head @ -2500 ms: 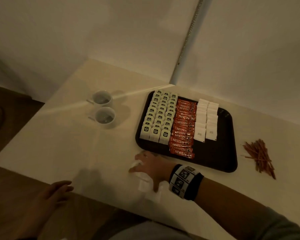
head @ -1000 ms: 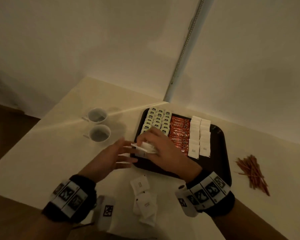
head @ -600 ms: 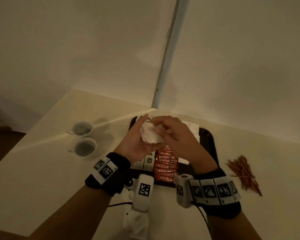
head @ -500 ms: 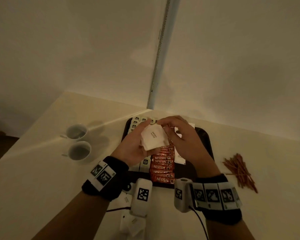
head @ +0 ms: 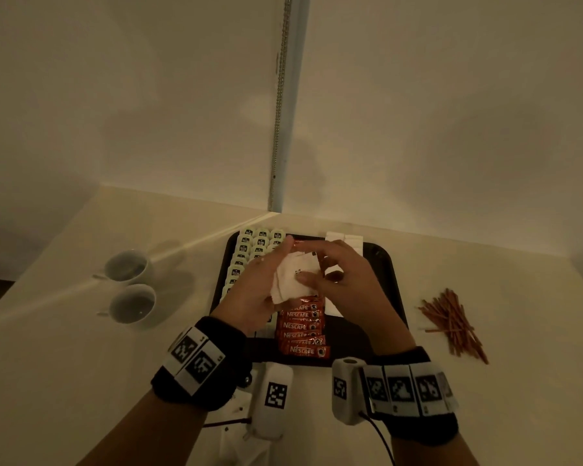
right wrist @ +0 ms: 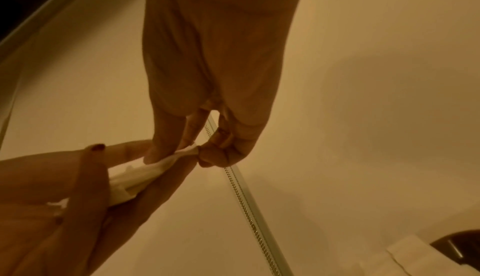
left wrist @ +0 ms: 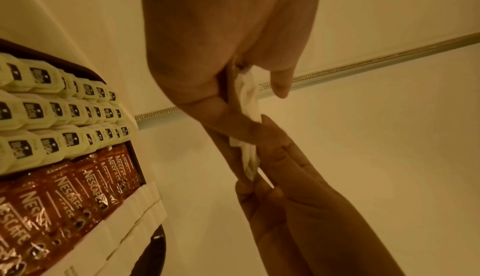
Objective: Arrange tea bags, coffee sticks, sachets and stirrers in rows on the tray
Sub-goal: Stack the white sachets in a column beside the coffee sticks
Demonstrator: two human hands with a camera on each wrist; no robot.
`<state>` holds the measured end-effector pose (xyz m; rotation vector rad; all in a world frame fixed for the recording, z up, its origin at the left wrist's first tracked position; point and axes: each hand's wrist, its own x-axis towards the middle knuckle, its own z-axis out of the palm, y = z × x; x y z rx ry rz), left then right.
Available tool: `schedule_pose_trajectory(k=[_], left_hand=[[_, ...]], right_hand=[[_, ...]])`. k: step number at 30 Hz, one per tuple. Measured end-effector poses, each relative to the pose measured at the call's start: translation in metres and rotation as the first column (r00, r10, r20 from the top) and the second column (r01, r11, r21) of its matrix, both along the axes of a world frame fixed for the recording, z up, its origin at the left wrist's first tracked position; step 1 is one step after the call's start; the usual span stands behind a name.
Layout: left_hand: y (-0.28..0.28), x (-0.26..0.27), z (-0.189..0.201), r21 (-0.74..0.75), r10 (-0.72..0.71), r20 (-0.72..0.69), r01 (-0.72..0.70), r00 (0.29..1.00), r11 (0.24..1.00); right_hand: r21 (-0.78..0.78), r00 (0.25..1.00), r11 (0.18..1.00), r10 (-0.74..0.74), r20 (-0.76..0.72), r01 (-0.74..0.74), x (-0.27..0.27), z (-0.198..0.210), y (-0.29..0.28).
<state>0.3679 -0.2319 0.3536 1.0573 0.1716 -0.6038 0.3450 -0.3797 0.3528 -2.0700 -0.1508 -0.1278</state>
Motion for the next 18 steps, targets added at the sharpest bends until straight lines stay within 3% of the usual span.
schedule_pose_trajectory(k=[5, 8, 12, 14, 18], left_hand=[[0.007, 0.000, -0.001, -0.010, 0.043, -0.021, -0.043, 0.999, 0.999], [0.008, 0.001, -0.004, 0.014, 0.039, 0.042, -0.039, 0.998, 0.999], [0.004, -0.002, -0.002, 0.004, 0.036, 0.156, -0.037, 0.987, 0.999], [0.001, -0.002, -0.002, 0.079, 0.101, 0.235, -0.123, 0.967, 0.989], [0.000, 0.001, 0.000, 0.197, 0.144, 0.382, -0.233, 0.913, 0.952]], right_hand=[[0.081, 0.983, 0.980, -0.181, 0.020, 0.179, 0.003, -0.007, -0.004], [0.234, 0.965, 0.936, -0.256, -0.060, 0.262, 0.004, -0.008, -0.008], [0.646, 0.955, 0.710, -0.146, -0.257, 0.282, 0.002, -0.008, -0.007], [0.722, 0.954, 0.633, -0.094, -0.286, 0.279, -0.001, -0.009, -0.004], [0.752, 0.947, 0.601, -0.026, -0.320, 0.270, -0.005, -0.013, 0.002]])
